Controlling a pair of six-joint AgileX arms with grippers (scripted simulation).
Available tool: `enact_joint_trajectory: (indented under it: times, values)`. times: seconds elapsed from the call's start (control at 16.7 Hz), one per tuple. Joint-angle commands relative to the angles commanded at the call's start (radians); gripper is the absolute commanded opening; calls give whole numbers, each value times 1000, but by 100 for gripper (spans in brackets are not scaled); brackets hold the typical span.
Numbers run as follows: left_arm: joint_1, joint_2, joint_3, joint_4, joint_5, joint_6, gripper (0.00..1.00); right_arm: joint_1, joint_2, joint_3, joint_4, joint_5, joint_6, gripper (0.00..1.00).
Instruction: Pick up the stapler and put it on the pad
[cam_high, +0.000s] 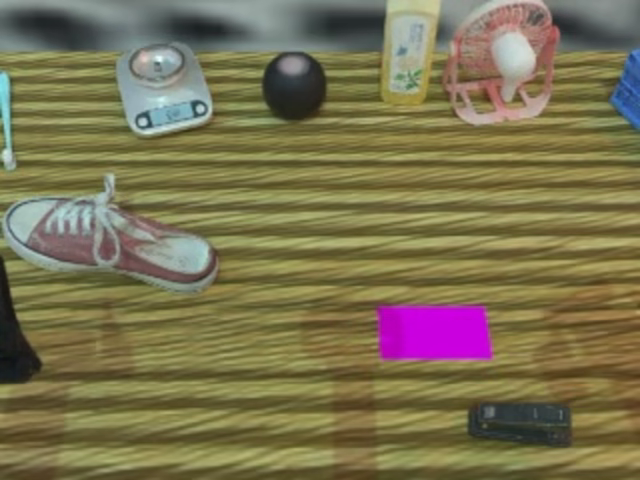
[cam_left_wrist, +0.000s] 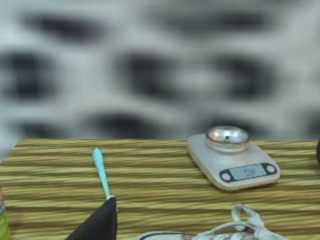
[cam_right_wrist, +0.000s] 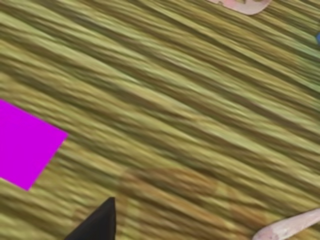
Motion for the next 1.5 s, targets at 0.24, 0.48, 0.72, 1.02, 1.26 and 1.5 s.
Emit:
enact_joint_trajectory:
  times: [0.24,0.48,0.72,1.02,1.26,1.5]
  values:
    - [0,0,0,0,0,0,100,131,397,233,-243,-1,-190,100]
    - [0,0,0,0,0,0,100,249,715,445,-457,-4,-360,100]
    - [0,0,0,0,0,0,100,334,941,605,-603,-4,-484,100]
    - [0,0,0,0,0,0,100,369,1030,674,-661,-3,-535,100]
    - [0,0,0,0,0,0,100,365,1029,669,-656,-3,-534,100]
    - [0,0,0,0,0,0,100,369,1082,604,-542,-3,-534,100]
